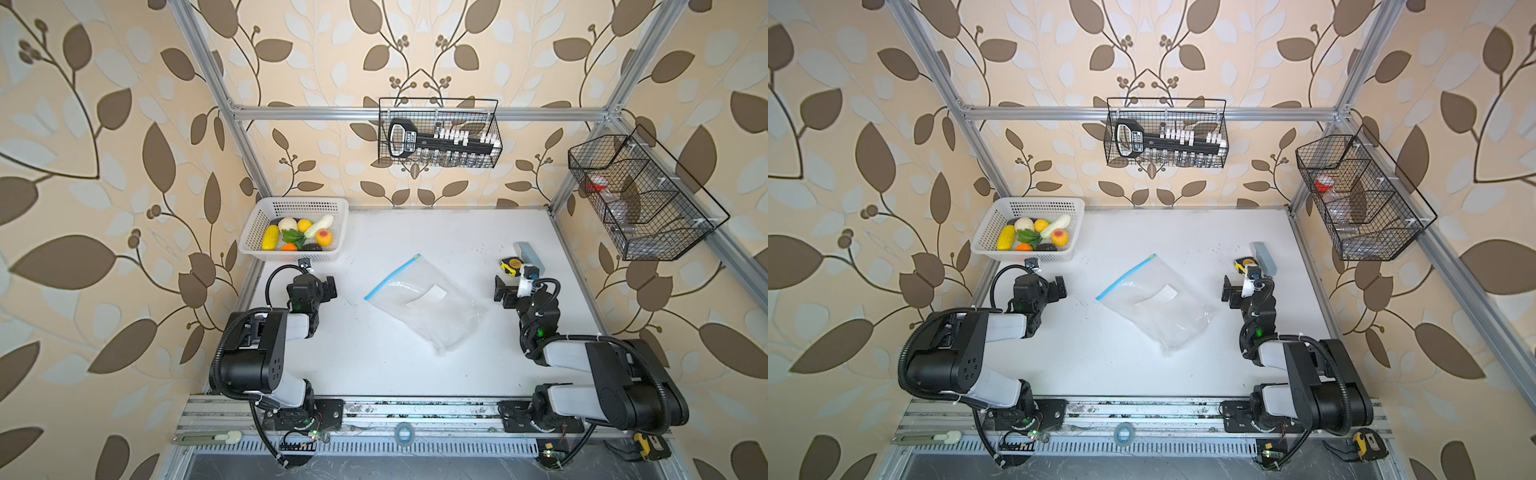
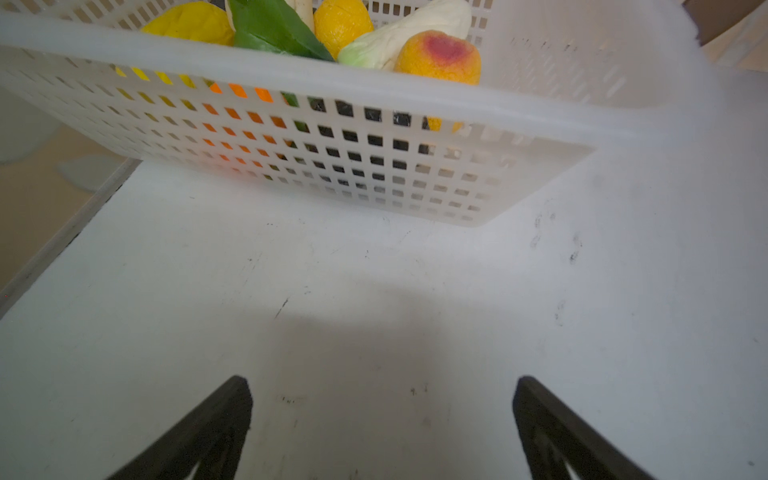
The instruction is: Place the food in the zip-top bag and seal the zipper
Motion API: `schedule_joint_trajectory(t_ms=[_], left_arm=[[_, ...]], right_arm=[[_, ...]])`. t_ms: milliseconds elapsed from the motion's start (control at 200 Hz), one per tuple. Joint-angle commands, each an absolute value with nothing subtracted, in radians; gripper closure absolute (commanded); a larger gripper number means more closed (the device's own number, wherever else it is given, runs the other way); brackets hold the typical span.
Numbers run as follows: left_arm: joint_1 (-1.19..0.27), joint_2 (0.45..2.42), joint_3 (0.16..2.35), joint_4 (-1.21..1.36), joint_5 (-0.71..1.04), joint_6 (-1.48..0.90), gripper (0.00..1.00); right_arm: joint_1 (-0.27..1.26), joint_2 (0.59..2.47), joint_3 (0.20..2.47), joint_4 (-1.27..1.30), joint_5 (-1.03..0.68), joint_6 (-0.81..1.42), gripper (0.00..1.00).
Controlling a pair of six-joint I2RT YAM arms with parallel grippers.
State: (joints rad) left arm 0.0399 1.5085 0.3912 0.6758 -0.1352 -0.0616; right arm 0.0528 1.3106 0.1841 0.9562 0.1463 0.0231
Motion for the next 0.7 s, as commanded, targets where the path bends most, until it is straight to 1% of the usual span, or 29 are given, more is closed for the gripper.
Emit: schedule_joint_trajectory(t_ms=[0,115,200,290,375,445,525,600,695], left_arm=[[0.028,1.488,0.399,0.703,-0.151,-0.052,0.01],[0.0,1.458,0.441,0.614,-0.208,-0.045,0.01],[-0.003,1.446,0.5,0.5,-0.257,-0.057,0.01],[-0.015,1.385,0.545,0.4,-0.292,-0.059,0.01],[-0.04,1.341,0.584,0.301,-0.343,-0.086,0.01],[-0.059,1.306,0.629,0.189,-0.352,-0.153,0.01],[-0.084,1.264,0.682,0.06,-0.32,-0.215,0.01],[-0.104,1.228,0.731,-0.046,-0.253,-0.24,0.01],[-0.137,1.18,0.775,-0.172,-0.244,-0.288,0.01]], right_arm=[[0.072,1.192,0.273,0.755,0.3,0.02,0.0],[0.106,1.087,0.33,0.613,0.358,0.033,0.0],[0.164,1.006,0.369,0.486,0.469,0.09,0.0],[0.219,0.932,0.411,0.346,0.483,0.118,0.0],[0.281,0.88,0.467,0.171,0.535,0.213,0.0],[0.32,0.847,0.511,0.023,0.509,0.283,0.0],[0.355,0.808,0.527,-0.096,0.464,0.353,0.0],[0.359,0.755,0.531,-0.188,0.407,0.421,0.0],[0.358,0.693,0.54,-0.276,0.324,0.47,0.0]])
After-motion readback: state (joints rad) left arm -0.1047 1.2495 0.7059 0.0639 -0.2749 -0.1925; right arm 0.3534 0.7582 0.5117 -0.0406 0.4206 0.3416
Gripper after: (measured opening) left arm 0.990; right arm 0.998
